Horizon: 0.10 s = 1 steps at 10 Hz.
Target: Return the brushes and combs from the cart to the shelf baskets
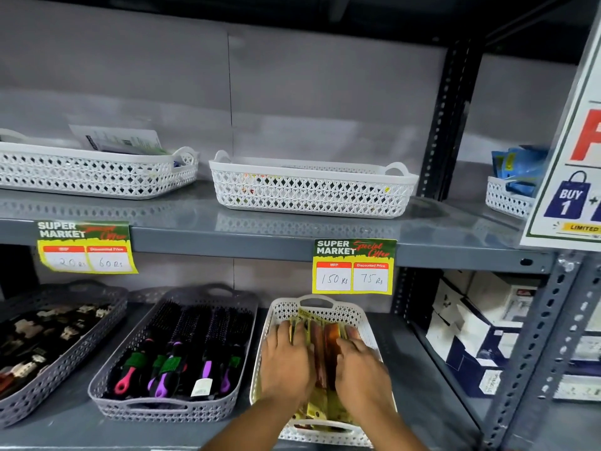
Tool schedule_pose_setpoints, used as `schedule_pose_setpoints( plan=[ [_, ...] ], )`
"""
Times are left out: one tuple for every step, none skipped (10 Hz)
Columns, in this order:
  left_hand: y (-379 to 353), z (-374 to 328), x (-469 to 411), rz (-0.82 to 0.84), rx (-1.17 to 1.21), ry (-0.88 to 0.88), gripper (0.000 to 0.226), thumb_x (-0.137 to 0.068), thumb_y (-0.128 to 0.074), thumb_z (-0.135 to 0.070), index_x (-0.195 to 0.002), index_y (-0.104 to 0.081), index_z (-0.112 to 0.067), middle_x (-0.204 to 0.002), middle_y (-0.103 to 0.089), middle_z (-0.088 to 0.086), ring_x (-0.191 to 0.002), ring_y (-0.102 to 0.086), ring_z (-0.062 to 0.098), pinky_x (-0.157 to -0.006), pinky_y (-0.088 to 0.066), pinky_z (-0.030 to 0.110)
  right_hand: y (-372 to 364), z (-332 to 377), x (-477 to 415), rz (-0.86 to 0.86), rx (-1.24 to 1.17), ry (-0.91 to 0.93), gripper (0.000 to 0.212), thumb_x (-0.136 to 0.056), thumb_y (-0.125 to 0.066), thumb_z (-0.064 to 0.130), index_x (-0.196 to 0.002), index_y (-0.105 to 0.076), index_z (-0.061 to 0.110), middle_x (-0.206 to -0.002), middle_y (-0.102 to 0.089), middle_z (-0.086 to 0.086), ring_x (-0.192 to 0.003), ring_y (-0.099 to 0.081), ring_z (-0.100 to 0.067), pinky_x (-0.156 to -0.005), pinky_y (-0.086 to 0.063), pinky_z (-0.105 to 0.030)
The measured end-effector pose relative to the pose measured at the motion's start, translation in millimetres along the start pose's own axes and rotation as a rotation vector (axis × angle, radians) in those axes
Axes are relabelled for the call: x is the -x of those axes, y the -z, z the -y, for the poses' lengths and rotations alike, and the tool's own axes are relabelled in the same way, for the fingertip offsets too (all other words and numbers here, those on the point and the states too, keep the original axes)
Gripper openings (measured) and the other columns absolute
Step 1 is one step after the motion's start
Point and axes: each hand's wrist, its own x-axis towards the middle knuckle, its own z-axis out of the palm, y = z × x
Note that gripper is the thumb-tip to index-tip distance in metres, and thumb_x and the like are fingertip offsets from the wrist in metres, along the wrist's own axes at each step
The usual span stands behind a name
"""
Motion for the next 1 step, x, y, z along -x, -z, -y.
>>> schedule_pose_setpoints(
  plan=[
    [37.6,11.2,26.6,-0.210,0.135,-0.230,0.050,-0.095,-0.038,-0.033,-0.139,-0.045,-0.012,-0.143,-0.043,0.012,-0.134,-0.033,0.033,-0.111,-0.031,0.045,24.7,11.4,26.3,-0.202,-0.332,0.052,0.031,-0.091,-0.052,0.028,-0.121,-0.060,0.030,-0.129,-0.056,0.013,-0.125,-0.048,-0.013,-0.097,-0.045,-0.031]
  ],
)
